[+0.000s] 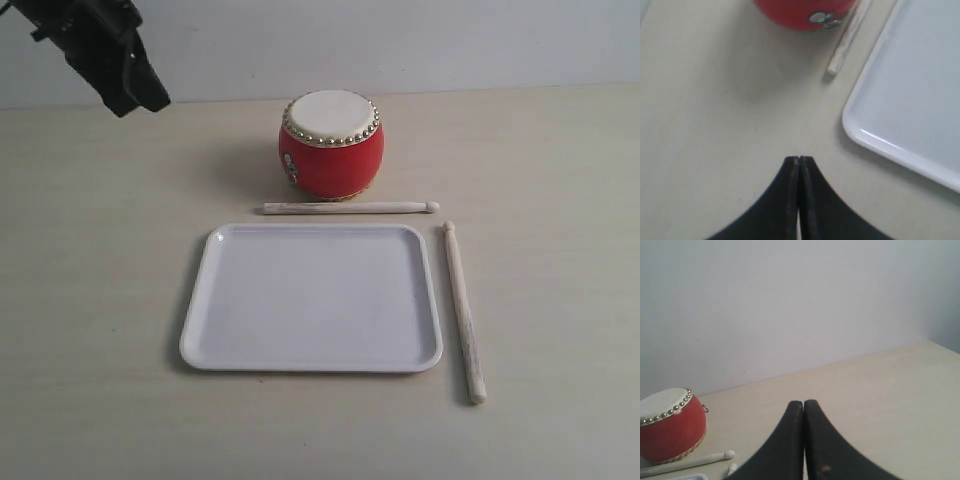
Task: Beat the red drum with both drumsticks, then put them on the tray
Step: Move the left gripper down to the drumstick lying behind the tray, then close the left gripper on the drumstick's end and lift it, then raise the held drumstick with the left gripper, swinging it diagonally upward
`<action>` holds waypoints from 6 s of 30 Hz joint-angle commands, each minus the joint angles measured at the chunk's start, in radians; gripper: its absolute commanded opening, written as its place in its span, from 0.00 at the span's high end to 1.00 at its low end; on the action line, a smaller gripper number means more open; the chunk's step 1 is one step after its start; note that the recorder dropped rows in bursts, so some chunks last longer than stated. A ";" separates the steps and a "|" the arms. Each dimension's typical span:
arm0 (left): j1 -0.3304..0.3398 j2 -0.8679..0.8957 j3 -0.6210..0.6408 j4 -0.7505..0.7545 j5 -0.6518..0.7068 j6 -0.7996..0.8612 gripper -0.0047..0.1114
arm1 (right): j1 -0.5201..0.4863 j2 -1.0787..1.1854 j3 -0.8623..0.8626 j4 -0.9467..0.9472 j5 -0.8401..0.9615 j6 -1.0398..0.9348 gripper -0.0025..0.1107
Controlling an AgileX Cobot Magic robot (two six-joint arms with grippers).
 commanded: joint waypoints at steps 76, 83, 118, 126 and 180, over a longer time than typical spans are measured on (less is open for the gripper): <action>-0.141 0.410 -0.008 -0.204 -0.377 0.558 0.54 | -0.005 -0.006 0.005 -0.004 -0.008 0.000 0.98; -0.141 0.411 -0.008 -0.204 -0.365 0.573 0.61 | -0.005 -0.006 0.005 -0.004 -0.008 0.000 0.98; -0.130 0.328 -0.008 -0.208 -0.281 0.558 0.96 | -0.005 -0.006 0.005 -0.004 -0.008 0.000 0.98; -0.130 0.269 -0.008 -0.221 -0.228 0.532 0.96 | -0.005 -0.006 0.005 -0.004 -0.008 0.000 0.98; -0.155 -0.403 0.540 -0.312 0.022 -0.039 0.96 | -0.005 -0.006 0.005 0.701 -0.027 0.508 0.98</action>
